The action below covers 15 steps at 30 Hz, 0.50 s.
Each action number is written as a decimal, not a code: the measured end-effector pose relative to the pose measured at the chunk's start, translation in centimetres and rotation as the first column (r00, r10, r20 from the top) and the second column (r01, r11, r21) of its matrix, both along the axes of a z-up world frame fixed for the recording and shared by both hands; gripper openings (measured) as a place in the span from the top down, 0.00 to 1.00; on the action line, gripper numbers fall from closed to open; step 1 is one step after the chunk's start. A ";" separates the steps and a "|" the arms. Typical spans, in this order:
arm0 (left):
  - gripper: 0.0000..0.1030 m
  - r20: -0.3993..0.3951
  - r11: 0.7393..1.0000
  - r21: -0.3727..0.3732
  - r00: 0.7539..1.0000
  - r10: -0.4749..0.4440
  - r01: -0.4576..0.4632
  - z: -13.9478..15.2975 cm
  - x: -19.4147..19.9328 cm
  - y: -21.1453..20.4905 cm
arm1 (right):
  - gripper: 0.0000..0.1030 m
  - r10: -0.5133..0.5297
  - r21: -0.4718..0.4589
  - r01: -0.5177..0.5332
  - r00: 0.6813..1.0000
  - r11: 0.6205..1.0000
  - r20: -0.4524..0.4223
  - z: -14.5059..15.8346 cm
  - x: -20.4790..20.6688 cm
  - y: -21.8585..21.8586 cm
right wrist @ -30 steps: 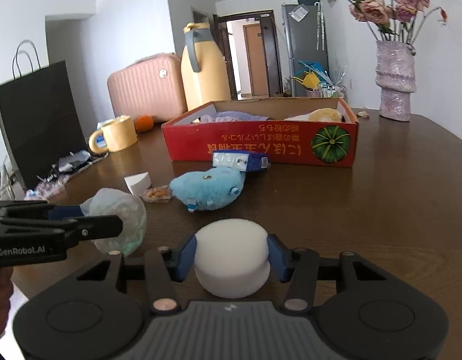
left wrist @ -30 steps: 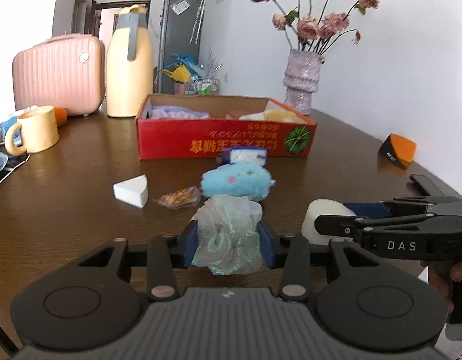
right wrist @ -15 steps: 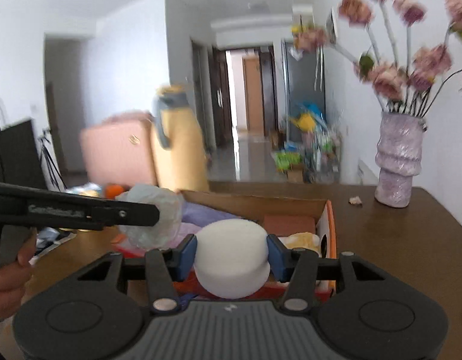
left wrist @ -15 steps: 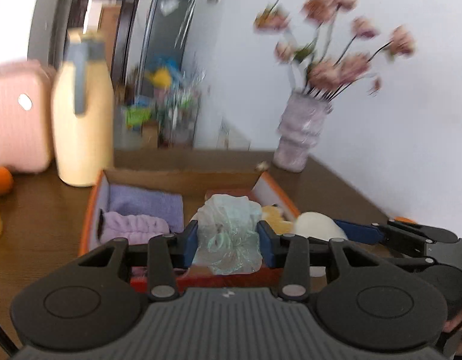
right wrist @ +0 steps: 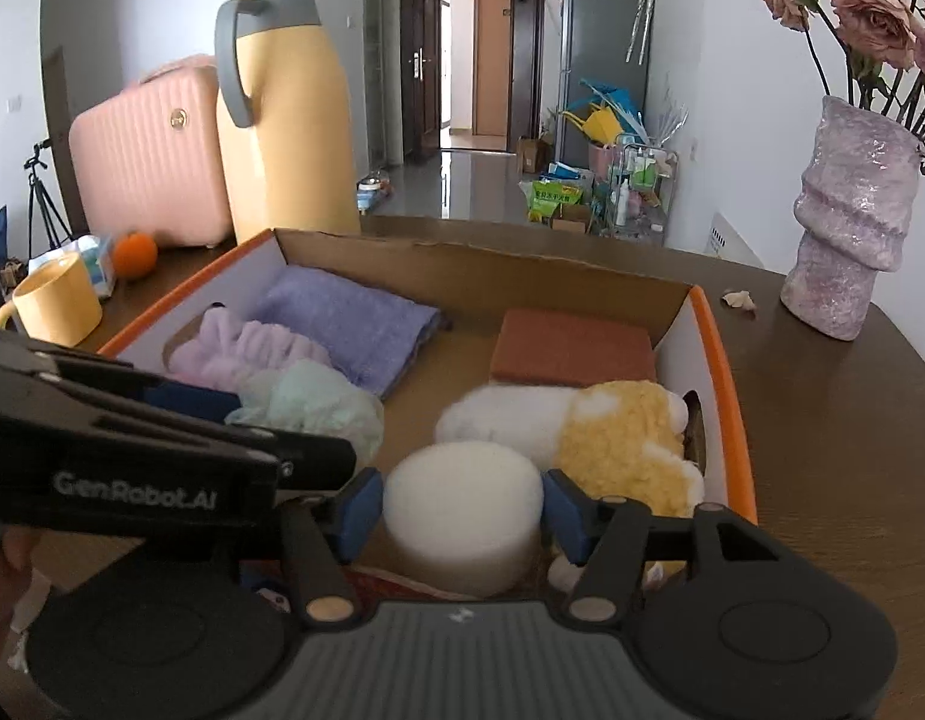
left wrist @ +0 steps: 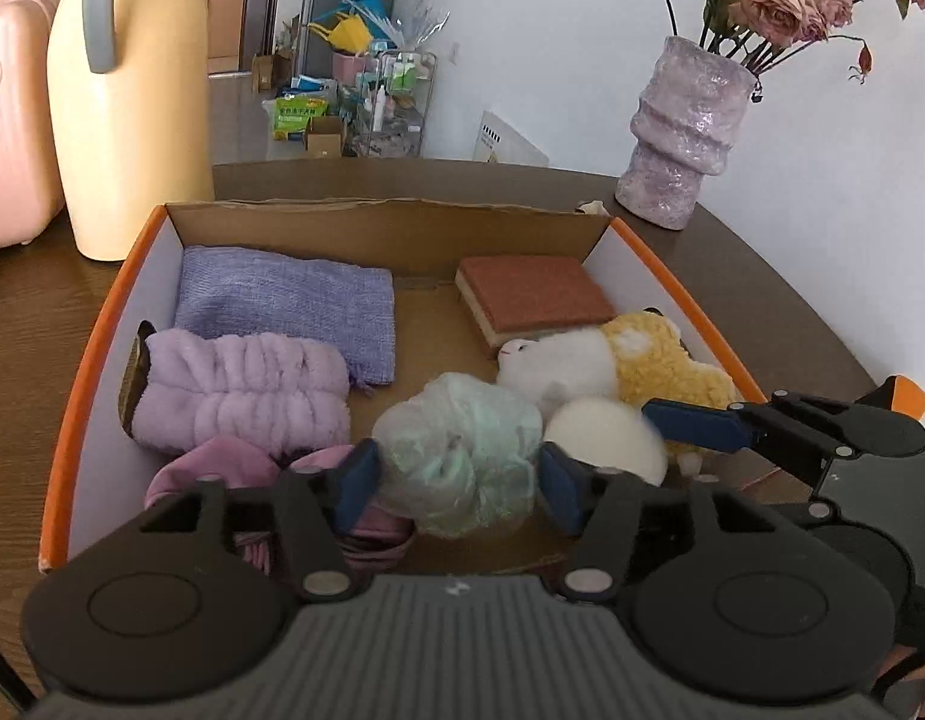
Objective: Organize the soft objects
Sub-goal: 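Lower the bath puff and round sponge into the box and open both tools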
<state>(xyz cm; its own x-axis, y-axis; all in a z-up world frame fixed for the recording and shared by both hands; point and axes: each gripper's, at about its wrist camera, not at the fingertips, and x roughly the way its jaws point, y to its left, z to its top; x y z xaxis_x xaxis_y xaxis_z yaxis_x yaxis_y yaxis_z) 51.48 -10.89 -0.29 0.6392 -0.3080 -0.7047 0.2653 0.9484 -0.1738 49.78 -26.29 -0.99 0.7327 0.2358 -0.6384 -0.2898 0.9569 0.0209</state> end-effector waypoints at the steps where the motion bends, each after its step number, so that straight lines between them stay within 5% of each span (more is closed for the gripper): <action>1: 0.31 -0.003 1.000 0.002 1.000 0.000 0.000 0.1 0.0 0.0 | 0.43 0.000 0.010 0.000 1.000 1.000 0.002 0.3 -0.2 -0.2; 8: 0.19 0.029 0.997 -0.072 1.000 -0.007 0.009 3.9 -1.7 1.1 | 0.30 -0.024 -0.009 0.025 0.992 1.000 0.126 6.0 -3.3 -2.3; 15: 0.16 0.196 0.999 0.045 0.980 0.015 -0.025 10.1 -7.3 3.3 | 0.25 -0.087 0.043 0.079 0.965 0.996 0.246 12.6 -8.7 -6.3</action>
<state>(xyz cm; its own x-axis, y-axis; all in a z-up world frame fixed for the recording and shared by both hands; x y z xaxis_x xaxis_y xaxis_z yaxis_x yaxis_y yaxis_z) 44.21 -7.55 9.84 0.7720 -0.2630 -0.5787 0.2706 0.9598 -0.0753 41.04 -32.56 11.64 0.8848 0.1854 -0.4274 -0.2095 0.9778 -0.0096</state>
